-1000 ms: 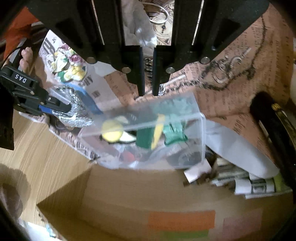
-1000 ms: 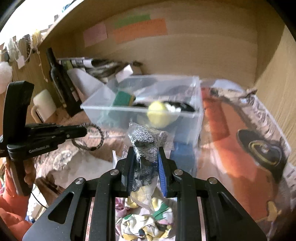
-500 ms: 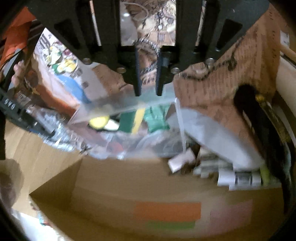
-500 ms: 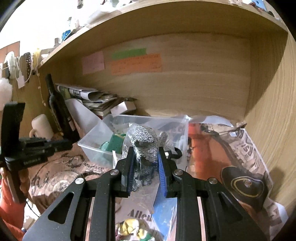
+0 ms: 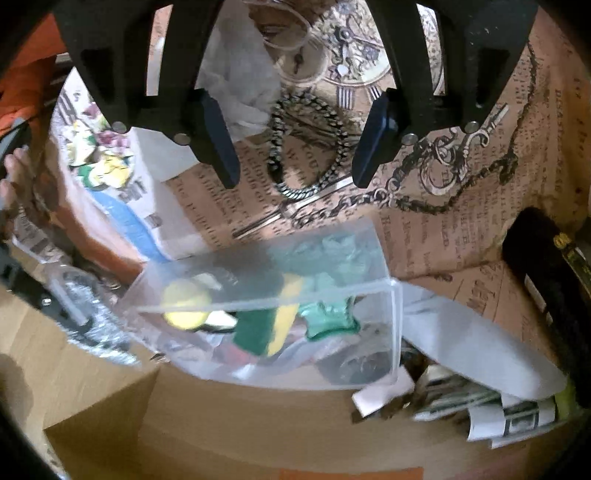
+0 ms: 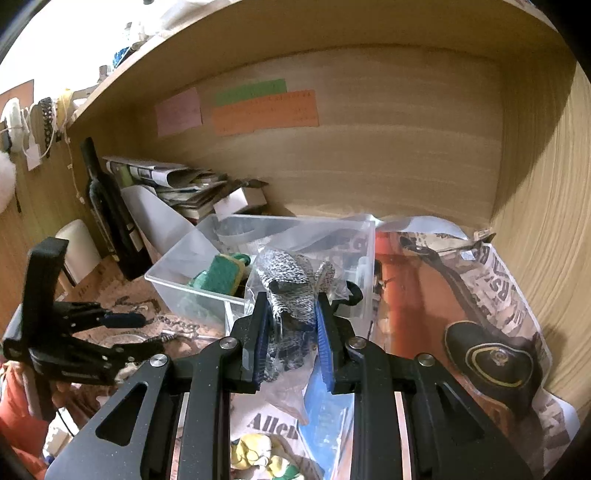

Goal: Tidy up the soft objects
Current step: 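Grasp the black-and-white beaded bracelet with the left tool while the right tool holds the pouch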

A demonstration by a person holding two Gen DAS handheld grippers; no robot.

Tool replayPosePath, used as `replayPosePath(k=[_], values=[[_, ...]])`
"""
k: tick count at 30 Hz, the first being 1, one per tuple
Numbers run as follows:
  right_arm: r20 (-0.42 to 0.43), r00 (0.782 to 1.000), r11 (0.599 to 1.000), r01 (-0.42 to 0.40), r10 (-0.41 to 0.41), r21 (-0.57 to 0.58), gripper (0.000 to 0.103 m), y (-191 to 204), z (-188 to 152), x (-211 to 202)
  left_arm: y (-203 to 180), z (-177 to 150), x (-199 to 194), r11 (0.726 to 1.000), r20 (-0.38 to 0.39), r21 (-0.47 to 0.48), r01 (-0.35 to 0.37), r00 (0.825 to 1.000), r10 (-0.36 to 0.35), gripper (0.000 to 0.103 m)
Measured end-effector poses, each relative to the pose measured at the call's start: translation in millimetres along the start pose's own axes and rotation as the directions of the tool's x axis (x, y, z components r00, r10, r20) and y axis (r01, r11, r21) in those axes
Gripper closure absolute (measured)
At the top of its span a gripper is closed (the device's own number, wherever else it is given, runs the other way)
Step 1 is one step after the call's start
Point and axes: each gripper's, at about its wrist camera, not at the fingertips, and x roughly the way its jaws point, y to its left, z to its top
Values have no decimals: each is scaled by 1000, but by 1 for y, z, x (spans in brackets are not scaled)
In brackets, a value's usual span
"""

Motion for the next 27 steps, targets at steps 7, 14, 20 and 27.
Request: replayPosePath(k=[7,14,20,27], values=[[-7,1000,1000,-4,4,-3,81,-1,-2,2,21,-6,13,997,-26,-74,1,1000,-3,71],[-5,1000,1000,-6,6,-9,81,1,-3,5,26,-10,-4,995,21,-101,4,1000,-2,96],[15,1000,1000,4,-4,-13,81,0,4,3,22,-2,-39,997,114,-81,-4,993,13,96],[60,998,999,4,-2,-44,81,4,23,4,18,33,-73,998,247,-49,-28,968,39,96]])
